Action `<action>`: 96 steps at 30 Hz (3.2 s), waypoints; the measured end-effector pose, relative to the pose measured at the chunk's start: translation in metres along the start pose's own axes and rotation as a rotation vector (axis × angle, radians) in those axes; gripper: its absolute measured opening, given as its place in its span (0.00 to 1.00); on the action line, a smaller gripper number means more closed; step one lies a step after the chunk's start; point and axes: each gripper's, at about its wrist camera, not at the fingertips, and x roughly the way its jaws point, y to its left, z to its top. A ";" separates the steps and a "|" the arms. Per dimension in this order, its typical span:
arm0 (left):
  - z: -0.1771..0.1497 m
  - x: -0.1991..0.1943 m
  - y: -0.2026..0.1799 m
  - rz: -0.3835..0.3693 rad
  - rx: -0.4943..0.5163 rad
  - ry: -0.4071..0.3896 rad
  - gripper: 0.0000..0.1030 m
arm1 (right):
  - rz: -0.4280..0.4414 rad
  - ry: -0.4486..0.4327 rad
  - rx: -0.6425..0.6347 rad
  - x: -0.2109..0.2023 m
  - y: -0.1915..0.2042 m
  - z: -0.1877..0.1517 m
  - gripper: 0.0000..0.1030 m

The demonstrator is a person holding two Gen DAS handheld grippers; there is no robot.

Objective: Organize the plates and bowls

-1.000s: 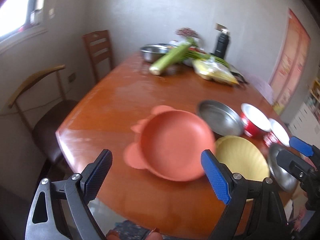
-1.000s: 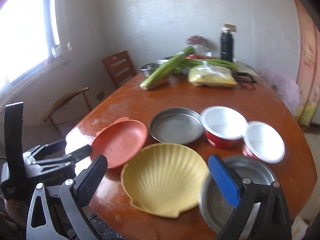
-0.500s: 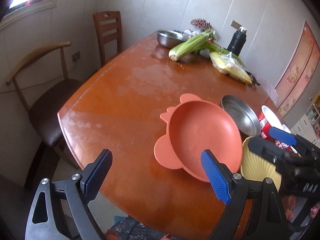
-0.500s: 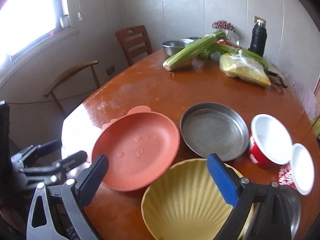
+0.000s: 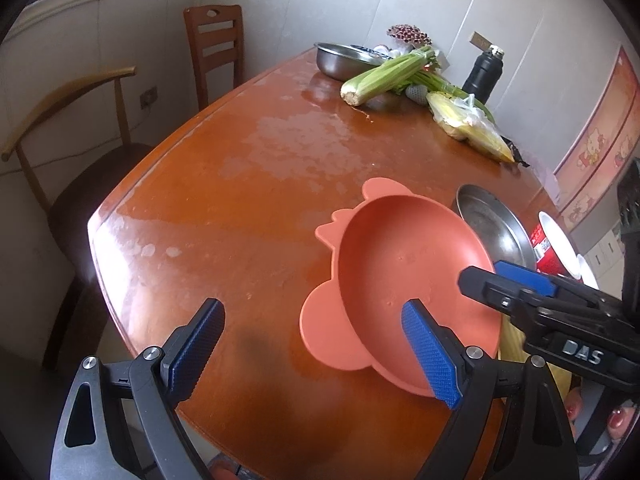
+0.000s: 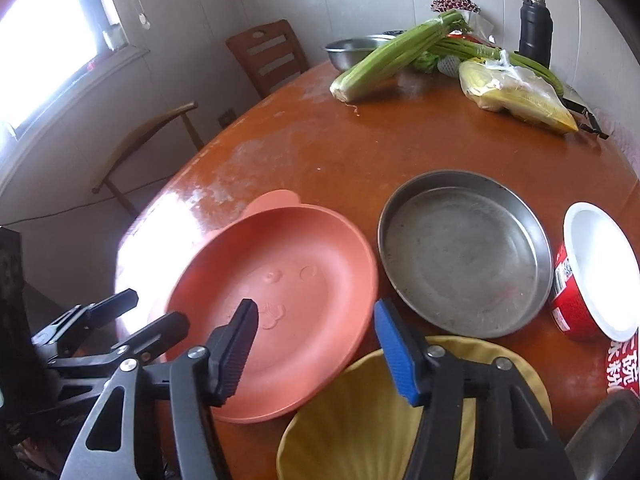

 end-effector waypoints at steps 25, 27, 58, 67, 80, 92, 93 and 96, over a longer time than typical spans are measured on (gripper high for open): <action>0.022 0.008 0.001 0.007 -0.010 0.008 0.31 | -0.031 0.017 -0.035 0.018 0.013 0.008 0.48; 0.029 0.004 0.003 0.021 -0.005 -0.015 0.31 | -0.031 0.004 -0.041 0.017 0.019 0.010 0.48; 0.079 0.064 0.014 0.045 0.074 -0.010 0.36 | -0.041 0.004 0.000 0.037 0.022 0.030 0.49; 0.076 0.066 0.017 0.014 0.043 0.003 0.39 | -0.026 0.020 -0.008 0.036 0.022 0.023 0.49; 0.073 0.042 0.021 0.091 0.033 -0.057 0.41 | -0.008 -0.025 0.005 0.018 0.014 0.019 0.54; 0.067 -0.009 0.006 0.118 0.052 -0.153 0.46 | 0.001 -0.134 -0.017 -0.028 0.007 0.007 0.65; 0.066 -0.013 0.002 0.106 0.057 -0.157 0.46 | -0.002 -0.138 -0.013 -0.030 0.004 0.007 0.65; 0.061 -0.023 -0.007 0.061 0.066 -0.159 0.47 | 0.000 -0.157 -0.009 -0.042 -0.001 0.003 0.65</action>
